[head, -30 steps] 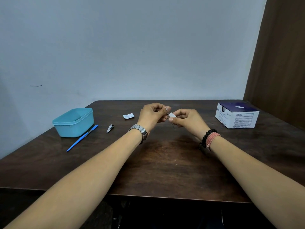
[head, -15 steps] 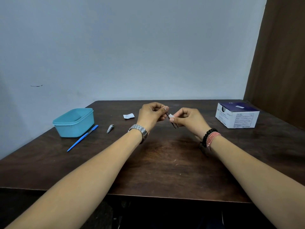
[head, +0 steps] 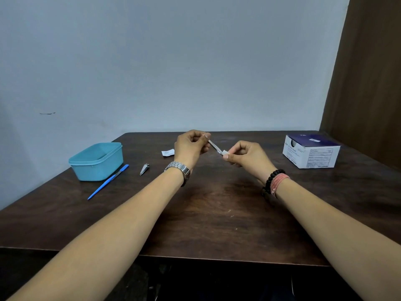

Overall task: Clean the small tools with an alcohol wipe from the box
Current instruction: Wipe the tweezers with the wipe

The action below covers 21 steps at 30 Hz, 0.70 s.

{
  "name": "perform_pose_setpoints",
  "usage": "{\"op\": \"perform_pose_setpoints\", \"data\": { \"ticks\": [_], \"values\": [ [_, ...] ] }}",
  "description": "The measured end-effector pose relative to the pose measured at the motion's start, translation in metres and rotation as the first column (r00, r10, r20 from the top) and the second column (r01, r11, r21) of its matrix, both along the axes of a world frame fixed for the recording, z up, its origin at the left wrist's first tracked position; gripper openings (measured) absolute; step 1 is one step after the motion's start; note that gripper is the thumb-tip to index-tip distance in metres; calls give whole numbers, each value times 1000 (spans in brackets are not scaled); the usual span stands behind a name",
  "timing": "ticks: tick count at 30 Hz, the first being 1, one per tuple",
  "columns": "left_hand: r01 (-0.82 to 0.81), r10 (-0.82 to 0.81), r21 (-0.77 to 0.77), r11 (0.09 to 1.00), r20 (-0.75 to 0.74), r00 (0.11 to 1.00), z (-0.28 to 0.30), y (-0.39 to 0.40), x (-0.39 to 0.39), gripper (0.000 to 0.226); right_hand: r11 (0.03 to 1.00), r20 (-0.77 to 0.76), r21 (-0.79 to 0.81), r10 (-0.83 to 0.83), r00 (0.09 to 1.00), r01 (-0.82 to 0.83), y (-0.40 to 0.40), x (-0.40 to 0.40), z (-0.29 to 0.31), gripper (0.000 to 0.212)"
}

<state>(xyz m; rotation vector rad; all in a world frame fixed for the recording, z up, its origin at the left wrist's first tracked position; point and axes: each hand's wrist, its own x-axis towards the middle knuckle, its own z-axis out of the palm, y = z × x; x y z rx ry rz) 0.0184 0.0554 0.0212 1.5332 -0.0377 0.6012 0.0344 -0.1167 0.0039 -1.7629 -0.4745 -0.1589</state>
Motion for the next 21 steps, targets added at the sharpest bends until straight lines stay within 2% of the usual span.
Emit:
{"op": "perform_pose_setpoints", "data": {
  "ticks": [5,8,12,15,17,21],
  "values": [
    [-89,92,-99,991,36,995,3,5,3,8,998,-45,63,-26,999,29,-3,7,-4,18],
    [-75,80,-104,992,43,996,3,6,4,9,996,-24,67,-58,998,59,-5,10,-6,14],
    [16,-13,-62,998,37,999,1,1,4,6,994,31,86,-73,997,70,-5,9,-4,9],
    [71,-71,10,997,24,997,-3,-3,3,9,996,116,19,-83,990,82,-4,7,-2,6],
    [102,-103,57,993,17,995,-5,-5,1,9,996,158,-28,-82,984,87,-3,5,-2,9],
    [137,-138,135,981,3,990,-5,-10,-2,10,996,156,-18,-88,984,91,-3,5,0,17]
  ]
}}
